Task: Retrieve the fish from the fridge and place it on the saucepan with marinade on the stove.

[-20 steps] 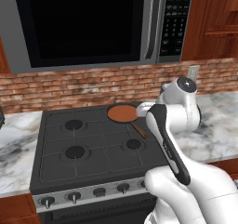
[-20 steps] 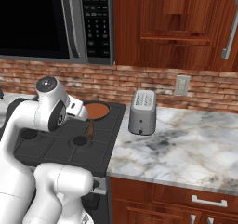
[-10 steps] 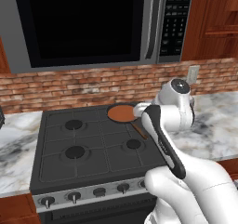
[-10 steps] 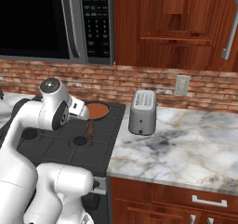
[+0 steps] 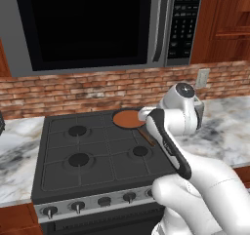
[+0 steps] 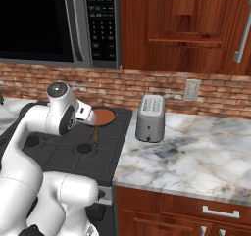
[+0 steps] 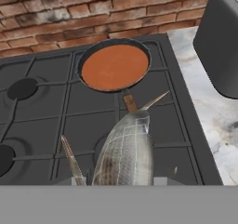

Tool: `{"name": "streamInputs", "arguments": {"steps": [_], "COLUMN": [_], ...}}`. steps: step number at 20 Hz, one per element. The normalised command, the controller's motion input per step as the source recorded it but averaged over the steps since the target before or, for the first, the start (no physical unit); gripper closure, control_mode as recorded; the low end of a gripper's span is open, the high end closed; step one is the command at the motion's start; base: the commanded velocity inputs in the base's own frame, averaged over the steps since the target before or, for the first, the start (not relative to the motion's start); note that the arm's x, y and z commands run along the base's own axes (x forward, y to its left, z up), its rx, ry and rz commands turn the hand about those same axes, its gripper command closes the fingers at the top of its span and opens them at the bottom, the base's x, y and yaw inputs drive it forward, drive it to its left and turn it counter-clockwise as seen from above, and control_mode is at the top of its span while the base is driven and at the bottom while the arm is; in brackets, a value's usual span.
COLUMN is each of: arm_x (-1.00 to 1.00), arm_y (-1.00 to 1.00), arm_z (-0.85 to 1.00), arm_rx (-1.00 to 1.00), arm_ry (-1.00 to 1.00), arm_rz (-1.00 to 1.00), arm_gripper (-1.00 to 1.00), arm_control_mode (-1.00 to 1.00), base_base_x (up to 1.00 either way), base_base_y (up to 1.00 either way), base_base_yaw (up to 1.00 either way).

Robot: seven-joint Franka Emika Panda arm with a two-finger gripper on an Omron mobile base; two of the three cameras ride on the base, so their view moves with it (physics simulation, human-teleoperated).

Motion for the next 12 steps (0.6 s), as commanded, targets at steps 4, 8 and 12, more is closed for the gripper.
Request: {"name": "streamInputs", "arguments": {"steps": [4, 8, 12], "arm_x": [0.20, 0.20, 0.21], "arm_y": [0.02, 0.02, 0.05], "arm_z": [-0.13, -0.13, -0.11], "arm_rx": [0.00, 0.00, 0.00], "arm_ry": [0.00, 0.00, 0.00], "arm_rz": [0.00, 0.00, 0.00], "arm_gripper": [1.00, 1.00, 1.00], "arm_control_mode": [-1.00, -1.00, -1.00], "base_base_x": [0.00, 0.00, 0.00], "base_base_y": [0.00, 0.00, 0.00], "base_base_yaw": [0.00, 0.00, 0.00]}}
